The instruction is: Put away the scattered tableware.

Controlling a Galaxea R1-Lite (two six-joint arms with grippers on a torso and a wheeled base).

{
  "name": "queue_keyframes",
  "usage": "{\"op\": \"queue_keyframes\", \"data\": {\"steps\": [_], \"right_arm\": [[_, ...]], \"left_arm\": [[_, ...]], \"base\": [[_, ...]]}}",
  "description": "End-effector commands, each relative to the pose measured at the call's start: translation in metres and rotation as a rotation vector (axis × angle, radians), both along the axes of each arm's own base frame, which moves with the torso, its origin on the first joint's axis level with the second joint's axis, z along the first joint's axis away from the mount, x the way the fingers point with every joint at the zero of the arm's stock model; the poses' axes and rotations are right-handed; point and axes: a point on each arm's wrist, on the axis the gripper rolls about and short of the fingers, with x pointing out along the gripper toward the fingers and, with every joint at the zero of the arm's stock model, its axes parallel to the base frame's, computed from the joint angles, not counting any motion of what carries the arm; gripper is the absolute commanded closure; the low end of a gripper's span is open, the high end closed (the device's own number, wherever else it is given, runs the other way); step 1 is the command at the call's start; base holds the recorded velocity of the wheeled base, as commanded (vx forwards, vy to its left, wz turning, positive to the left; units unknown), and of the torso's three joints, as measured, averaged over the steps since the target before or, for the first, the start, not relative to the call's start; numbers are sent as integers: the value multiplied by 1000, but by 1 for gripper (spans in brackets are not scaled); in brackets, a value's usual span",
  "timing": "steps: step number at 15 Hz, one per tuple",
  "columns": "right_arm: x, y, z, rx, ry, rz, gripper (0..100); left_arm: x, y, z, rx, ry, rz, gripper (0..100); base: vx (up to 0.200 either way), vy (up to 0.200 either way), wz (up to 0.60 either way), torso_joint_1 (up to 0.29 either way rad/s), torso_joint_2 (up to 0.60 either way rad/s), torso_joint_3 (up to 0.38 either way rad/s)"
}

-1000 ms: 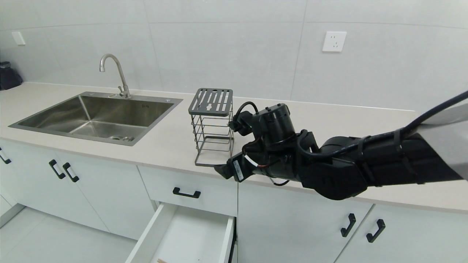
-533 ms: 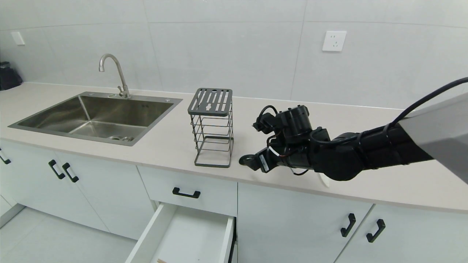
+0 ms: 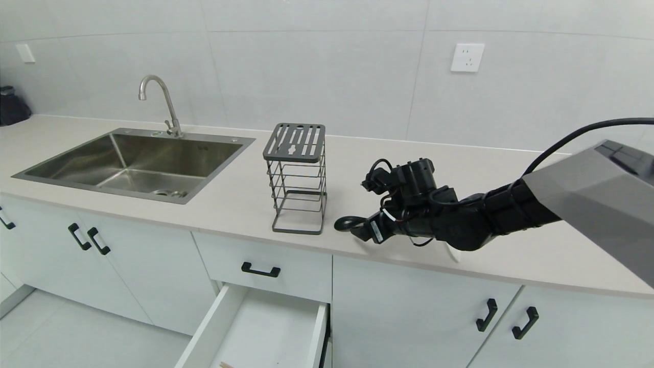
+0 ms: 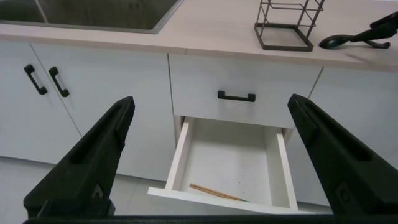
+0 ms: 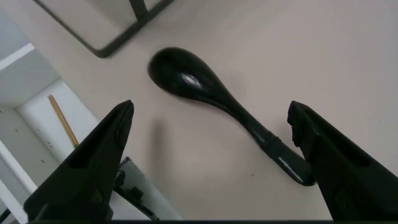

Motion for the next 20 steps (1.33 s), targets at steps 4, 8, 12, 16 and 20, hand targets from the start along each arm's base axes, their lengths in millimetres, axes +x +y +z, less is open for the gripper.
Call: {"op": "queue_keyframes", "data": {"steps": [4, 8, 12, 16, 20], "right_arm": [[9, 0, -19, -10, 31, -1, 0], [17, 5, -31, -8, 39, -6, 0], [23, 8, -38, -4, 41, -10, 0], [24, 9, -44, -10, 52, -10, 100], [24, 4, -41, -11, 50, -19, 100]], "left_arm": [[0, 0, 0, 0, 2, 0, 0], [0, 0, 0, 0, 2, -1, 0], [0, 0, 0, 0, 2, -1, 0], [0, 0, 0, 0, 2, -1, 0], [0, 0, 0, 0, 2, 0, 0]], "base": [[0, 0, 0, 0, 0, 0], [0, 0, 0, 0, 0, 0], [0, 0, 0, 0, 0, 0], [0, 0, 0, 0, 0, 0], [0, 0, 0, 0, 0, 0]]}}
